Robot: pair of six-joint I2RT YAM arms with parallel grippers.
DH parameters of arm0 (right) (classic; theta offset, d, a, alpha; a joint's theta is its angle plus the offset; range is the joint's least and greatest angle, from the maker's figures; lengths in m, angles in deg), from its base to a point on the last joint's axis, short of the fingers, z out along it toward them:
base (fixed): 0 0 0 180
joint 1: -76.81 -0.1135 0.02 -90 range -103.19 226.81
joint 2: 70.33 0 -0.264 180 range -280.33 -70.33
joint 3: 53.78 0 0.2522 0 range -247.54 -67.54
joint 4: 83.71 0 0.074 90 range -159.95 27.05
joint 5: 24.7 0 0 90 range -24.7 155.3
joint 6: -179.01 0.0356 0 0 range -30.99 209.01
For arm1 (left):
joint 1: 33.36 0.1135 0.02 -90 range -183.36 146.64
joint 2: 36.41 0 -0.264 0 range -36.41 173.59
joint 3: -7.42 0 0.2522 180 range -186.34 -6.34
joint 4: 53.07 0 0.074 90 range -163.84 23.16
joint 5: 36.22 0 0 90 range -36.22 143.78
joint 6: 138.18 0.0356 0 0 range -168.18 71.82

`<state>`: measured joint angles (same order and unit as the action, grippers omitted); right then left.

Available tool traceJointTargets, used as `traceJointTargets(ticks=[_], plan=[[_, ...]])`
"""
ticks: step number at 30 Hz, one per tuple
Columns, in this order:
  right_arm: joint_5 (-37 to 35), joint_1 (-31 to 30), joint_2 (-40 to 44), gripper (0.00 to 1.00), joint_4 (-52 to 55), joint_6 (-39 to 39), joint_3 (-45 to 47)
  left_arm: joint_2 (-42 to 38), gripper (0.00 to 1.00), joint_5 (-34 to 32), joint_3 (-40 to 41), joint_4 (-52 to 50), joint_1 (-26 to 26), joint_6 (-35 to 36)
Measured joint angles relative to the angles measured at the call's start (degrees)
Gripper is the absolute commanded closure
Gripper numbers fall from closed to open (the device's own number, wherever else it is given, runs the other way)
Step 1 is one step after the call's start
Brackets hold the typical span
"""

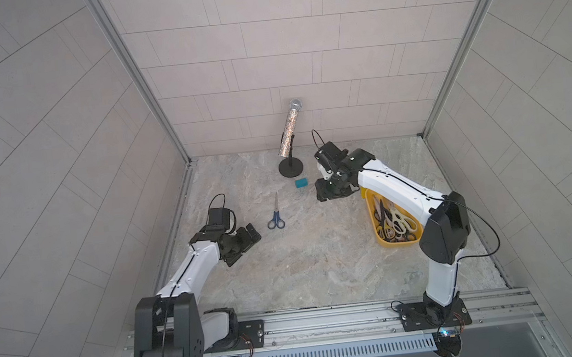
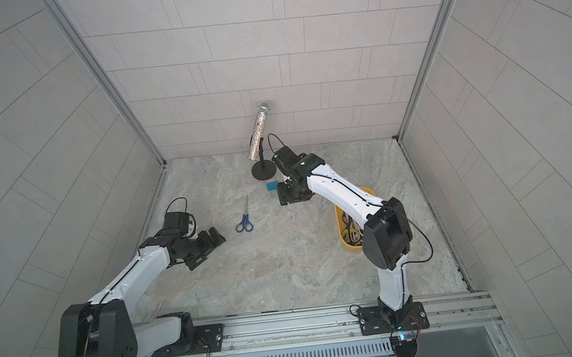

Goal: Take the scissors out of the storage box
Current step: Pick up the scissors from the storage box.

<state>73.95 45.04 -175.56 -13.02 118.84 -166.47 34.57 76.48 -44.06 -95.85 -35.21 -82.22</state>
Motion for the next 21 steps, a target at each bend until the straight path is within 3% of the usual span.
traceJointTargets(ticks=[6,11,21], plan=[[-0.35,8.46,8.09,0.46,2.16,-1.62,13.6,2.21,0.0,-0.37,-2.91,-0.52,-4.81,1.51],[-1.86,15.1,14.23,0.59,4.52,-3.67,19.85,3.63,0.0,-1.57,-5.57,-1.51,-7.76,3.06],[-6.1,21.51,18.6,0.71,6.78,-6.19,29.2,4.35,0.0,-2.62,-6.69,-2.71,-8.59,4.33]])
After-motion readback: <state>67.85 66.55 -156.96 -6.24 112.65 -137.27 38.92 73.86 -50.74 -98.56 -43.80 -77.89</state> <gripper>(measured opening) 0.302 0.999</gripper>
